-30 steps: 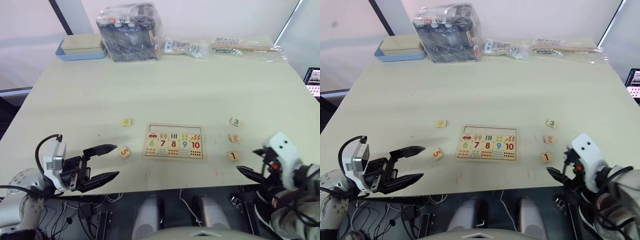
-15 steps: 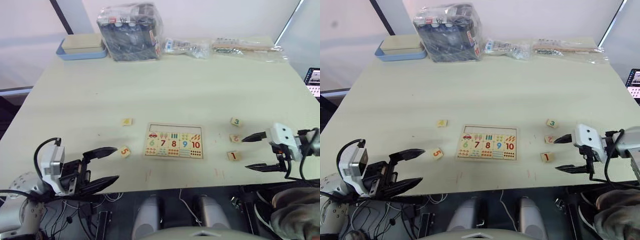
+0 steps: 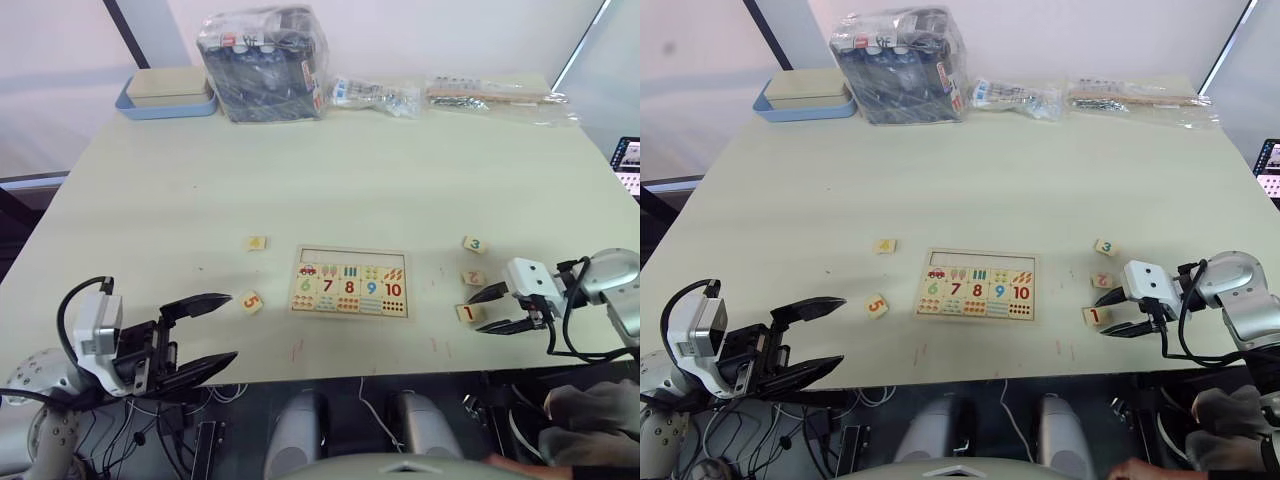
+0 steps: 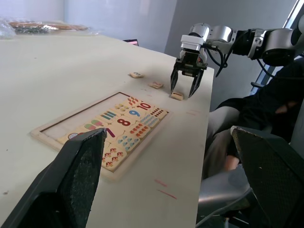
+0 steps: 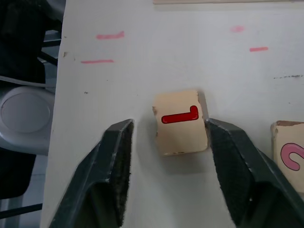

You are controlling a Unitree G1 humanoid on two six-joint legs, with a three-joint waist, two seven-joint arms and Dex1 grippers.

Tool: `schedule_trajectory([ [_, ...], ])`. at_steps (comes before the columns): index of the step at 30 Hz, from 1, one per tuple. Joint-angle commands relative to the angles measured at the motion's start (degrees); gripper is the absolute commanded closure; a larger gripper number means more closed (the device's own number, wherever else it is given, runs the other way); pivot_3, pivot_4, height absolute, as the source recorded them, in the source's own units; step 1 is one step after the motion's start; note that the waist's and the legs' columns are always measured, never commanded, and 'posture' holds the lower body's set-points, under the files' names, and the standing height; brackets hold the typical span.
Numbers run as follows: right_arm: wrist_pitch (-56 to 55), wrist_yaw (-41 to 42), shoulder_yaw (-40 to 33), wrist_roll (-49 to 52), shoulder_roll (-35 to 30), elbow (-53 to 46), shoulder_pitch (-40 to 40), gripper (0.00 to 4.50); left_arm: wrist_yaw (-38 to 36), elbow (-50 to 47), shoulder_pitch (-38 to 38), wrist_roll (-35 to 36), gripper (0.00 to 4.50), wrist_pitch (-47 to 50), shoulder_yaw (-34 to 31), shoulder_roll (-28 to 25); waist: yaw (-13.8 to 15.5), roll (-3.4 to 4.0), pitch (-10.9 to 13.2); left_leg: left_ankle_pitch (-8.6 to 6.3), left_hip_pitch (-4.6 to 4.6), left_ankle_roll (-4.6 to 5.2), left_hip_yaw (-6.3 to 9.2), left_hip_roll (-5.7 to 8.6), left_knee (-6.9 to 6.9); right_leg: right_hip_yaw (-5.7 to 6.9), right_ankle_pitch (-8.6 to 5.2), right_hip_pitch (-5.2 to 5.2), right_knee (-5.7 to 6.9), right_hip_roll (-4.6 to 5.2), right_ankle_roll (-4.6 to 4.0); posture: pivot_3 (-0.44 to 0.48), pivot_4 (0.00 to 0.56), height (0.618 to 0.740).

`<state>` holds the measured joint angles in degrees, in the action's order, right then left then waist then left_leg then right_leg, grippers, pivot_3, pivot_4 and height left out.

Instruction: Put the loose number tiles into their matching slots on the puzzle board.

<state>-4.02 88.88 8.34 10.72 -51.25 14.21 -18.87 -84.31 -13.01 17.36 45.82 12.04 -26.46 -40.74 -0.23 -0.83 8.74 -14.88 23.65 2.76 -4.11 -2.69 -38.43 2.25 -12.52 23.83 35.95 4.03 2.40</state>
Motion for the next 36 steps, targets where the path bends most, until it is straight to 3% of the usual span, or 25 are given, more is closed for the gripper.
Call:
schedule_trajectory([
  [1, -2.22, -1.13, -0.90, -0.18, 0.23, 0.86, 0.20, 1.76, 0.75, -1.82, 0.15, 1.28, 0.00, -0.07, -1.22, 0.07, -0.02, 0.00, 0.00, 0.00, -0.01, 0.00, 0.00, 0.01, -0.01, 0.00, 0.00, 0.00, 0.04, 0.00, 0.00, 0.000, 0.150, 0.740],
  [17, -2.61, -3.53, -1.83, 1.06, -0.22, 2.60, 1.69, 1.76, 1.89, -2.89, 0.10, 1.46, 0.00, 0.24, -1.24, -0.44, 0.02, -0.02, -0.02, 0.00, -0.09, 0.00, 0.01, 0.00, -0.10, 0.00, 0.01, -0.11, 0.07, 0.00, 0.01, 0.000, 0.150, 0.740],
  [21, -2.29, -3.87, -1.53, 1.15, 0.02, 2.56, 1.91, 2.95, 1.85, -3.22, 0.23, 1.54, 0.00, 0.39, -1.40, -0.65, 0.03, -0.02, -0.02, 0.00, -0.10, 0.00, 0.01, 0.00, -0.10, 0.00, 0.01, -0.12, 0.08, 0.00, 0.00, 0.000, 0.150, 0.740],
  [22, -2.24, -3.98, -1.48, 1.18, 0.02, 2.42, 2.01, 3.54, 1.77, -3.20, 0.29, 1.56, 0.00, 0.38, -1.49, -0.69, 0.02, -0.02, -0.02, 0.00, -0.10, 0.00, 0.01, 0.00, -0.10, 0.00, 0.01, -0.12, 0.08, 0.00, 0.00, 0.000, 0.150, 0.740],
  [25, -0.40, -4.45, -1.87, 2.27, 0.13, 0.85, 2.28, 3.63, 1.61, -3.17, 0.39, 1.61, 0.00, 0.41, -1.77, -0.82, 0.01, -0.02, -0.02, 0.00, -0.10, 0.00, 0.01, 0.00, -0.10, 0.00, 0.01, -0.13, 0.08, 0.00, 0.00, 0.000, 0.150, 0.740],
  [30, 8.42, -6.06, -2.70, 4.49, -2.09, -10.66, 3.14, 3.63, 1.75, -3.30, 0.27, 2.14, 0.00, 0.71, -2.36, -1.22, 0.01, 0.05, 0.02, 0.00, -0.10, 0.00, 0.01, -0.01, -0.10, 0.00, 0.01, -0.12, 0.09, -0.01, 0.00, 0.000, 0.150, 0.740],
  [36, 33.65, -13.84, -0.07, 6.75, -4.17, -34.26, -2.37, 3.63, 2.82, -2.70, 0.65, 2.42, 0.00, 0.70, -3.89, -0.68, -0.44, 0.11, 0.02, 0.00, -0.06, -0.01, 0.01, -0.07, -0.09, -0.02, 0.01, -0.01, 0.15, 0.00, 0.00, 0.000, 0.150, 0.740],
])
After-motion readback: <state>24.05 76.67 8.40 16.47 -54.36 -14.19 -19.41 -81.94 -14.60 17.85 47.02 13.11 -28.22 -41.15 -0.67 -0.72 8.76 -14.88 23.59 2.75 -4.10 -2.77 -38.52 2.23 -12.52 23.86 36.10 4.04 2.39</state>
